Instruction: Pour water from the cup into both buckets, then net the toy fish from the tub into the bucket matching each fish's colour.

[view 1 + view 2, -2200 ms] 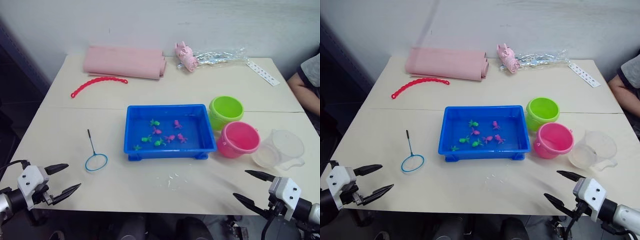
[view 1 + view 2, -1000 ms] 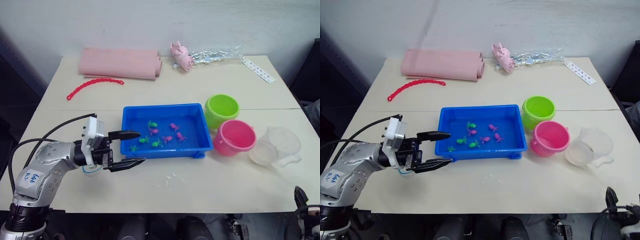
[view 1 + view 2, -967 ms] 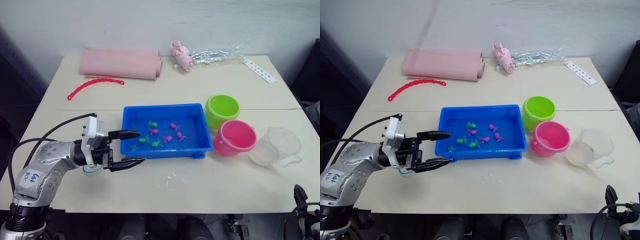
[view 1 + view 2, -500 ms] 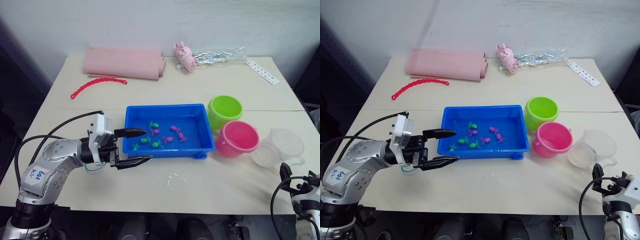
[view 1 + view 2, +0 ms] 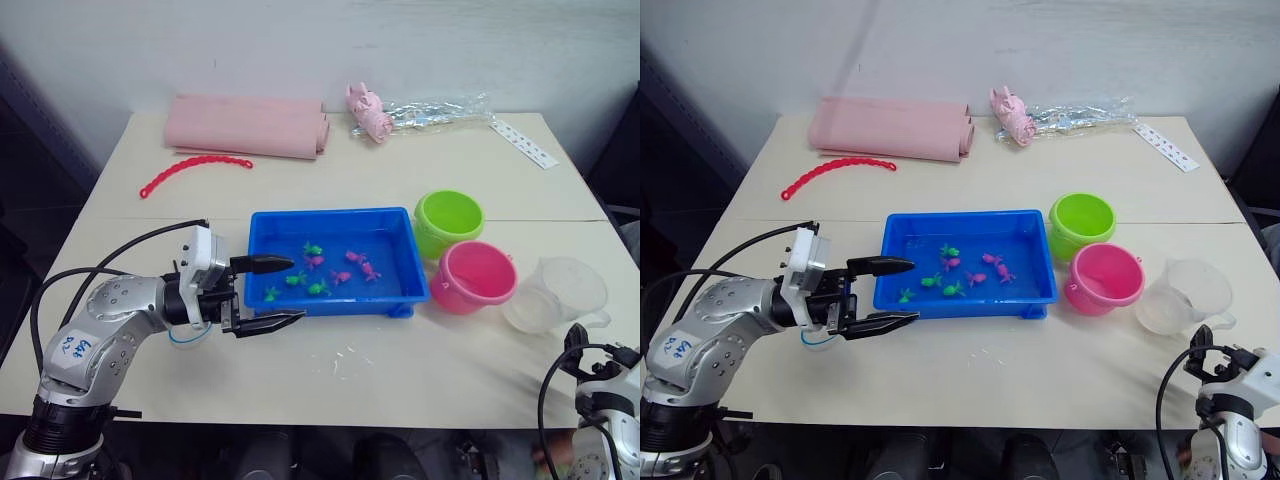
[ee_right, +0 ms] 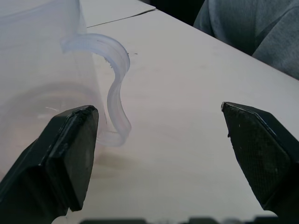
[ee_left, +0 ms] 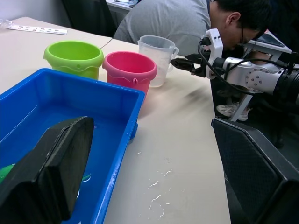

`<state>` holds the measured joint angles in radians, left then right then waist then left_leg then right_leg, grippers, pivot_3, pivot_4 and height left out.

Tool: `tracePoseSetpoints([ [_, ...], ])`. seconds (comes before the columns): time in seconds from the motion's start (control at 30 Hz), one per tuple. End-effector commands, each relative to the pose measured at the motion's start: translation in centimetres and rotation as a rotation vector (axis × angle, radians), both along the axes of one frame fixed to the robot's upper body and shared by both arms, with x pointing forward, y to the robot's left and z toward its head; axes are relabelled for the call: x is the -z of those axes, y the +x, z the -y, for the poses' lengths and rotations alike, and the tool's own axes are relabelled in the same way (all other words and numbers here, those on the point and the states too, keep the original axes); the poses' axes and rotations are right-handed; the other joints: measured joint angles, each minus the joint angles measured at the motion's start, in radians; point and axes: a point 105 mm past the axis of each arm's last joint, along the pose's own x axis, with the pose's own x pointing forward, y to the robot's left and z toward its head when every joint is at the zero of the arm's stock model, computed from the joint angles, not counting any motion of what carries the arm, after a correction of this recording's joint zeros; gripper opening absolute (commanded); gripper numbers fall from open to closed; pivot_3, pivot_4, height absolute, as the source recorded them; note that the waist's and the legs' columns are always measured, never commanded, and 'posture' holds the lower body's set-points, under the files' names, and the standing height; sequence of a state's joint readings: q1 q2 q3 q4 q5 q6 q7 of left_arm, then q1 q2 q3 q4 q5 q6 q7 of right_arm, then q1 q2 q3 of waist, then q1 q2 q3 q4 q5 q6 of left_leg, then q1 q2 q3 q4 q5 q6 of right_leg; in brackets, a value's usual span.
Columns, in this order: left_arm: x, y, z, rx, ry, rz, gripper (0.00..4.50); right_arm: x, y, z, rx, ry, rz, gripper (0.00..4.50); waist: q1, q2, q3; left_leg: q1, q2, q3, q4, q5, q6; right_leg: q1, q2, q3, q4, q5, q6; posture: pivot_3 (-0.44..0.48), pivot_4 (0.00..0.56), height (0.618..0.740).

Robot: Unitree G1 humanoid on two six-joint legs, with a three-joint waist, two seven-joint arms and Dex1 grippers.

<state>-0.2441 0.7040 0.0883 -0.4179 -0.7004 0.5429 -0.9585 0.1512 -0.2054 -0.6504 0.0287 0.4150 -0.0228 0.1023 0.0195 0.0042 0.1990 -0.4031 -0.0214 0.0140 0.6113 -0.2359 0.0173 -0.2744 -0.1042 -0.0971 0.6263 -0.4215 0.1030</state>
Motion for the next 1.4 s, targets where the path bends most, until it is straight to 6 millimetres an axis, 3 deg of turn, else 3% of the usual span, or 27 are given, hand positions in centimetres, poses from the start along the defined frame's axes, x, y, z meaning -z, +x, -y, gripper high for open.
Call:
tracePoseSetpoints([
  [0.03, -0.5, -0.3, -0.2, 0.002, 0.002, 0.035, 4.36, -1.7, 0.7, -0.1, 0.004, -0.037, 0.056, 4.50, -0.003, 0.000, 0.000, 0.000, 0.000, 0.000, 0.000, 0.000, 0.000, 0.000, 0.000, 0.000, 0.000, 0.000, 0.000, 0.000, 0.150, 0.740],
  [0.23, -0.7, 0.0, -0.6, -0.012, 0.002, 0.046, 4.36, -2.3, 1.7, 0.5, 0.033, -0.007, 0.092, 4.50, -0.011, 0.000, 0.000, 0.000, 0.001, 0.000, 0.000, 0.000, -0.001, 0.000, 0.001, 0.001, 0.000, 0.000, 0.000, 0.000, 0.150, 0.740],
  [1.07, -1.2, 0.8, -0.3, -0.051, -0.028, 0.093, 4.36, -3.0, 6.3, -0.3, -0.071, 0.055, 0.105, 4.50, -0.022, 0.000, 0.000, 0.000, 0.001, 0.001, 0.000, 0.001, 0.000, -0.001, 0.002, 0.002, 0.001, 0.000, 0.000, 0.000, 0.150, 0.740],
  [1.17, -1.3, 0.9, -0.4, -0.055, -0.029, 0.099, 4.50, -3.3, 6.5, -0.5, -0.089, 0.058, 0.122, 3.66, -0.022, 0.000, 0.000, 0.000, 0.001, 0.001, 0.000, 0.001, 0.000, -0.001, 0.002, 0.002, 0.001, 0.000, 0.000, 0.000, 0.150, 0.740],
  [1.4, -1.3, 1.0, -0.4, -0.064, -0.031, 0.106, 4.50, -4.2, 6.9, -2.0, -0.201, -0.001, 0.131, 0.19, -0.021, 0.000, 0.000, 0.000, 0.001, 0.001, 0.000, 0.001, 0.000, -0.001, 0.002, 0.002, 0.000, 0.000, 0.000, 0.000, 0.150, 0.740],
])
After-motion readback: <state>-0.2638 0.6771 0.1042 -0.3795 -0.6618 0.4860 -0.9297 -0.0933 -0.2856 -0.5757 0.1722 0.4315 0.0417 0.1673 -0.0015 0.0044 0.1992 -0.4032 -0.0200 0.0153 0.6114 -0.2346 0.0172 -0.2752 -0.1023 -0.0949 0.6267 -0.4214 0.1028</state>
